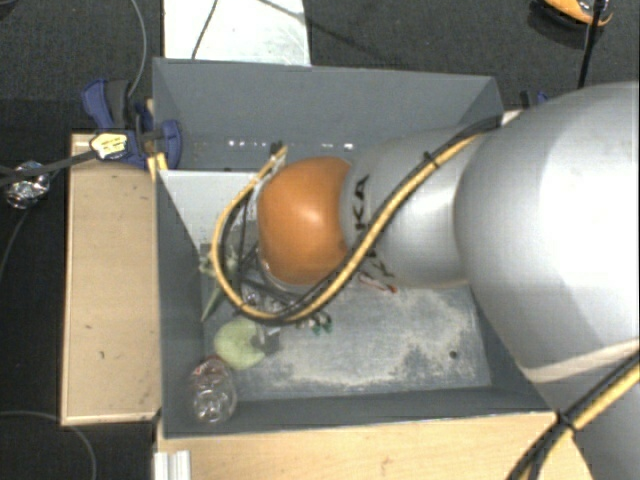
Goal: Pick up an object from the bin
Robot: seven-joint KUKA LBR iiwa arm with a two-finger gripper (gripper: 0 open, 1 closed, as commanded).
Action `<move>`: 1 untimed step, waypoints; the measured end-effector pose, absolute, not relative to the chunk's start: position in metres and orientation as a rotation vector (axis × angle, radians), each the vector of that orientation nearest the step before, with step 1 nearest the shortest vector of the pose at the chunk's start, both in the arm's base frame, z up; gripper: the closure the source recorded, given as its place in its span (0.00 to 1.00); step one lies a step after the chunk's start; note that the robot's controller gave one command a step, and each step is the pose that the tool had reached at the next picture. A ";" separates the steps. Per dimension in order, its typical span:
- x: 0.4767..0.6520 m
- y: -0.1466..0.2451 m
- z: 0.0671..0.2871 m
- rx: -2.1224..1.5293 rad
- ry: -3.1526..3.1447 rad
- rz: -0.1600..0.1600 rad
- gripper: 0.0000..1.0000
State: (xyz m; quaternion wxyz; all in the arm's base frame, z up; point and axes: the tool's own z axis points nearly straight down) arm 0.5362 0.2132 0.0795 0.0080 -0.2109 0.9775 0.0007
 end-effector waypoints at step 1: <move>0.536 0.213 0.079 -0.657 3.056 0.003 1.00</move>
Offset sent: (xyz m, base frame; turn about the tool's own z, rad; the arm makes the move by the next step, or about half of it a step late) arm 0.0067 -0.0015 -0.0095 -0.0116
